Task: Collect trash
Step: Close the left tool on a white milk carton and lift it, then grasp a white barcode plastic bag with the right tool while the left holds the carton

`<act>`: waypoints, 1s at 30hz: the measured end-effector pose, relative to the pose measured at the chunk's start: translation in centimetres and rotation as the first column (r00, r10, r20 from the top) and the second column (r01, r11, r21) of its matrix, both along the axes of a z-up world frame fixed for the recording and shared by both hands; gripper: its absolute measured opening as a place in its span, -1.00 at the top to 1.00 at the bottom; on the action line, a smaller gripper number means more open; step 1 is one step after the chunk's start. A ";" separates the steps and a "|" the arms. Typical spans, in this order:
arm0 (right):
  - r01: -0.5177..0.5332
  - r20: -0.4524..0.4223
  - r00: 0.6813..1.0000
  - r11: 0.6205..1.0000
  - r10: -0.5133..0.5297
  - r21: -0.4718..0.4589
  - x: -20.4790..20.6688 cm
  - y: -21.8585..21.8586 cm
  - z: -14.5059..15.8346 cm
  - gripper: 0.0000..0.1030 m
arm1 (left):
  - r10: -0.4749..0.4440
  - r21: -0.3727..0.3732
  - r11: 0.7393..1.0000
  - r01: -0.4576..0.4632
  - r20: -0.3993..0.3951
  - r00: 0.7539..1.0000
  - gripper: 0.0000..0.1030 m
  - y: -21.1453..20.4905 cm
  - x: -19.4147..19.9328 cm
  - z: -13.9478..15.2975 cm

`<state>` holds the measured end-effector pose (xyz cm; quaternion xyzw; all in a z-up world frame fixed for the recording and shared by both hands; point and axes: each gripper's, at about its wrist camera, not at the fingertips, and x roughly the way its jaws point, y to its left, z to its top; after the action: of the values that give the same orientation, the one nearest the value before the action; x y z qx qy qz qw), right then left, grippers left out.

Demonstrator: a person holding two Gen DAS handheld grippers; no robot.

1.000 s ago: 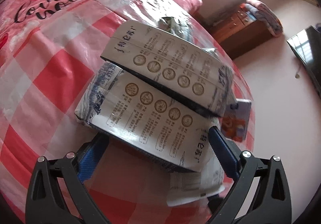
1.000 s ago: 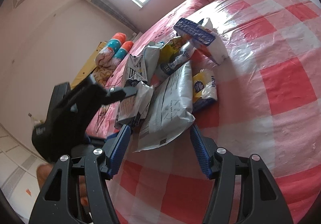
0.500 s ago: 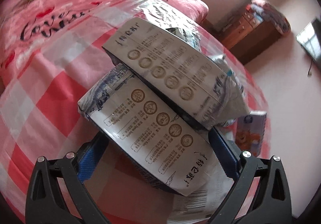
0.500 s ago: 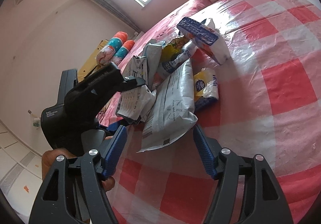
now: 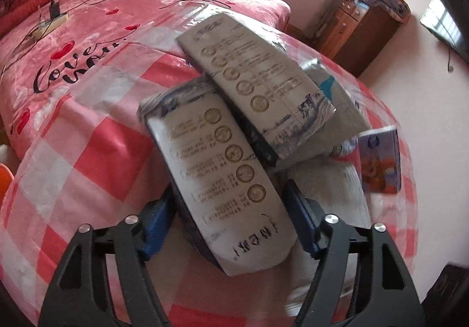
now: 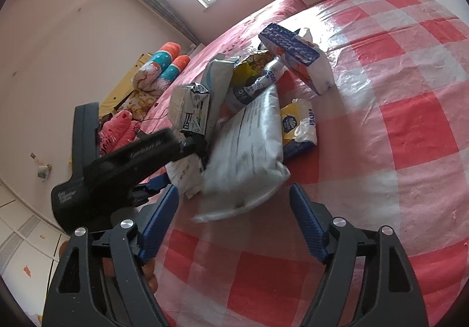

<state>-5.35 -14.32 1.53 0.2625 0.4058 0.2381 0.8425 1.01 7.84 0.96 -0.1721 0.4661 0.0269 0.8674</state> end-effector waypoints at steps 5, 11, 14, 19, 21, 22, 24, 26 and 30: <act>0.006 0.001 1.000 1.000 -0.006 -0.021 0.0 0.2 -0.1 -0.60 | -0.050 0.042 0.998 0.049 0.003 0.999 -0.32 -0.2 -1.4 -0.1; 0.010 -0.002 1.000 0.998 -0.010 -0.054 0.1 0.7 -0.2 -0.63 | -0.081 0.025 0.996 0.081 -0.008 0.997 -0.31 0.7 -2.9 0.0; 0.007 -0.002 1.000 0.998 -0.007 -0.063 0.3 0.9 -0.2 -0.65 | -0.102 0.023 0.994 0.102 -0.010 0.995 -0.29 1.0 -3.8 0.1; 0.028 -0.011 1.000 0.993 -0.029 -0.113 0.3 1.2 0.1 -0.66 | -0.140 0.036 0.989 0.140 0.005 0.990 -0.28 1.6 -5.4 0.1; 0.059 -0.012 0.998 0.987 -0.062 -0.151 0.4 1.0 0.4 -0.71 | -0.153 0.039 0.988 0.152 0.017 0.988 -0.27 1.9 -6.2 0.2; 0.072 -0.009 0.997 0.984 -0.074 -0.164 0.5 0.9 0.6 -0.72 | -0.155 0.041 0.987 0.154 0.021 0.988 -0.27 2.0 -6.4 0.3; 0.092 0.000 0.996 0.977 -0.093 -0.191 0.8 0.8 1.1 -0.72 | -0.161 0.050 0.986 0.160 0.033 0.986 -0.27 2.3 -6.9 0.4; 0.097 0.011 0.995 0.972 -0.097 -0.215 1.2 1.1 1.7 -0.73 | -0.167 0.062 0.984 0.165 0.040 0.985 -0.27 2.5 -7.4 0.5; 0.088 0.060 0.995 0.951 -0.074 -0.297 2.2 3.1 3.1 -0.75 | -0.179 0.088 0.981 0.174 0.053 0.982 -0.27 2.9 -8.3 0.5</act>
<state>-3.16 -11.23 4.62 0.1424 0.4056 0.1454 0.8911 -7.32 10.79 1.48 -0.0945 0.4514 -0.0361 0.8866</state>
